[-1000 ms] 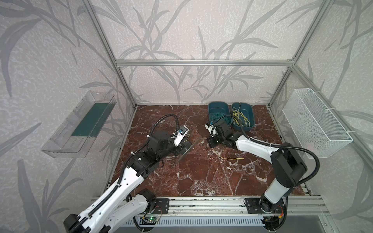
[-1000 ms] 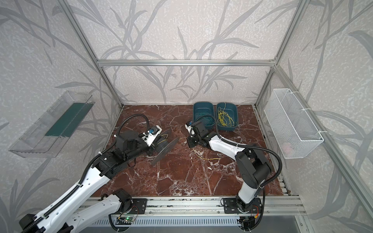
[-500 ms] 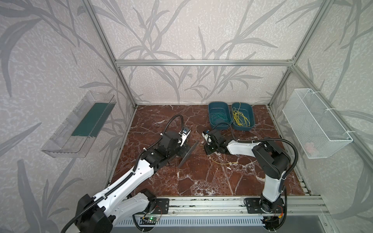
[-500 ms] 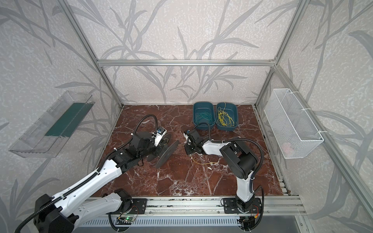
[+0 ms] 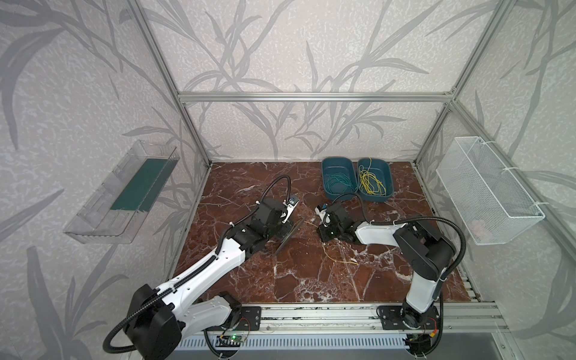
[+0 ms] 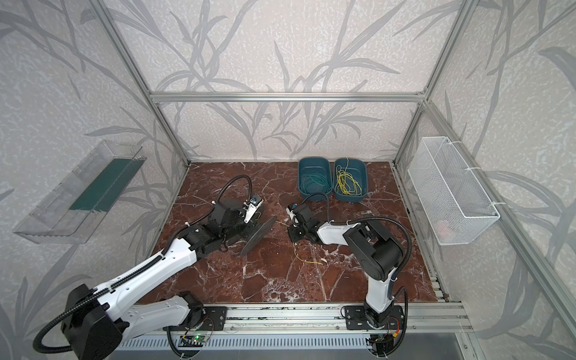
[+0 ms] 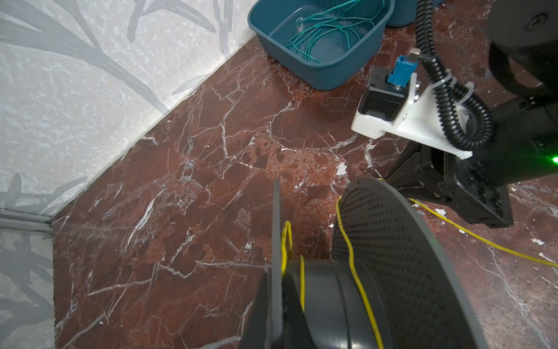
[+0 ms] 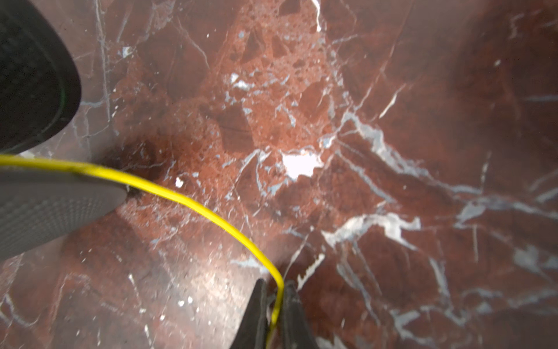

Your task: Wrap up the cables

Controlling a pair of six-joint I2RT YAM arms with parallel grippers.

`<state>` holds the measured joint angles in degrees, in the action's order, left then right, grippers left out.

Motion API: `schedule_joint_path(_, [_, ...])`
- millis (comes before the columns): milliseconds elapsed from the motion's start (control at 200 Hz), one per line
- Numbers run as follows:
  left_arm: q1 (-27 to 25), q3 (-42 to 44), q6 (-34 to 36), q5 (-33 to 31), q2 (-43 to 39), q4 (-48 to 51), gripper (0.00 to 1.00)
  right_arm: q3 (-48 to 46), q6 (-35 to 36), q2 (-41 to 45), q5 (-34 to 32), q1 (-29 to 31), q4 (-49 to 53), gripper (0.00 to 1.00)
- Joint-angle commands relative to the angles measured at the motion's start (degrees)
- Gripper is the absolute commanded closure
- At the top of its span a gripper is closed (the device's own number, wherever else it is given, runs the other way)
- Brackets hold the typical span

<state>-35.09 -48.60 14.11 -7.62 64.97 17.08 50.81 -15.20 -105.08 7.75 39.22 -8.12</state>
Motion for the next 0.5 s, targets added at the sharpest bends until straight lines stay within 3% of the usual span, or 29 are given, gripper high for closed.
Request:
schedule_joint_path(0, [0.83, -1.22, 2.85, -7.67, -0.32, -2.84, 1.0, -4.59, -0.96, -0.36, -0.37, 0.06, 11.01, 0.85])
schedule_joint_path(495, [0.89, -0.91, 4.33, -11.16, -2.73, -6.5, 1.0, -5.28, -4.12, 2.69, -5.97, 7.35, 20.5, 0.84])
